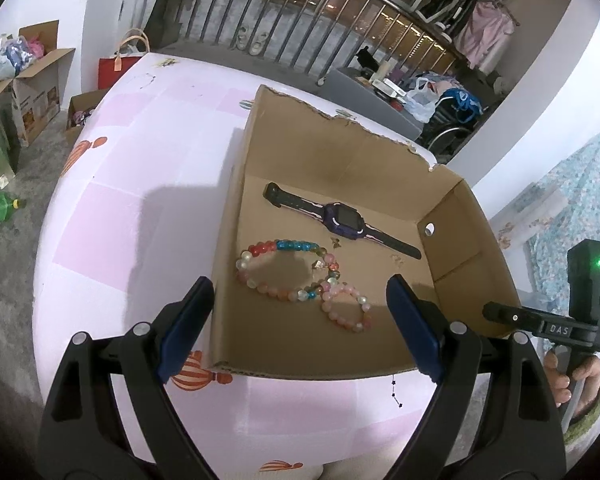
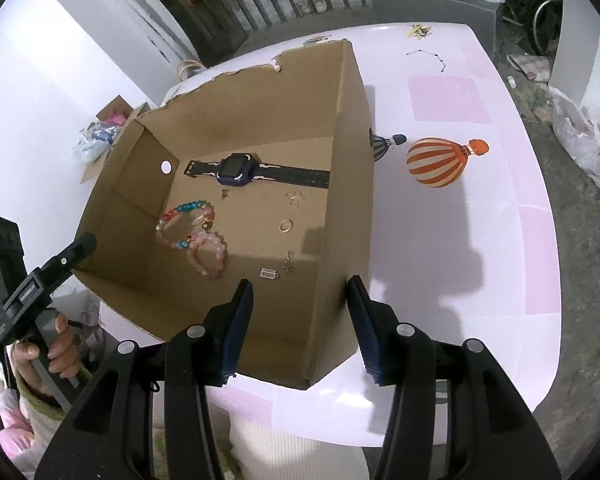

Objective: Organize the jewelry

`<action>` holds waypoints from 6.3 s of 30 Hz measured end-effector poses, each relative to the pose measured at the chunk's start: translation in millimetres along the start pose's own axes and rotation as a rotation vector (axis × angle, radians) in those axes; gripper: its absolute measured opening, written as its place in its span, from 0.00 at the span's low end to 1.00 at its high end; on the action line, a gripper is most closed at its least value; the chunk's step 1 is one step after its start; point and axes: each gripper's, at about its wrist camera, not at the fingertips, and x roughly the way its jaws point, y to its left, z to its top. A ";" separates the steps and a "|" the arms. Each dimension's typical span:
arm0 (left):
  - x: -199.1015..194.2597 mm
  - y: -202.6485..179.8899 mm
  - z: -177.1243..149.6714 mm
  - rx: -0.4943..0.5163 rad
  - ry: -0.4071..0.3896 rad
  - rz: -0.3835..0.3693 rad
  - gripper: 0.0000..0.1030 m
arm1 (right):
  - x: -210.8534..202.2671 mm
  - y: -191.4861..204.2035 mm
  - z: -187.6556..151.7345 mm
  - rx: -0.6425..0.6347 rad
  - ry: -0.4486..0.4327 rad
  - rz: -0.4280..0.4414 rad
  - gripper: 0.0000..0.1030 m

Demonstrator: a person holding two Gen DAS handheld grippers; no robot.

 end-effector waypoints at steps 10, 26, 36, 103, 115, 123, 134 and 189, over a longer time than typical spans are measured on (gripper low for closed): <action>0.8 4.2 -2.9 0.034 0.005 -0.031 0.81 | -1.4 -4.2 -4.6 0.044 -0.022 0.034 0.47; -5.1 6.7 -10.7 0.041 -0.008 -0.045 0.81 | -5.5 -5.4 -14.3 0.040 -0.024 0.032 0.47; -23.1 5.7 -24.4 0.081 -0.074 0.044 0.82 | -25.9 -8.5 -25.7 0.045 -0.124 -0.041 0.55; -61.9 0.4 -31.9 0.114 0.052 0.435 0.92 | -54.0 70.2 -72.5 0.027 -0.248 -0.408 0.94; -60.3 -2.2 -33.0 0.123 0.058 0.438 0.92 | -52.4 68.7 -71.6 0.037 -0.235 -0.404 0.94; -62.3 -4.1 -31.2 0.131 0.057 0.430 0.92 | -52.4 69.0 -71.6 0.036 -0.231 -0.403 0.94; -61.3 -5.7 -30.9 0.144 0.069 0.411 0.92 | -51.8 71.3 -73.2 0.037 -0.232 -0.402 0.94; -48.0 -28.5 -34.9 0.207 0.094 0.312 0.92 | -54.0 68.0 -77.0 0.044 -0.230 -0.401 0.94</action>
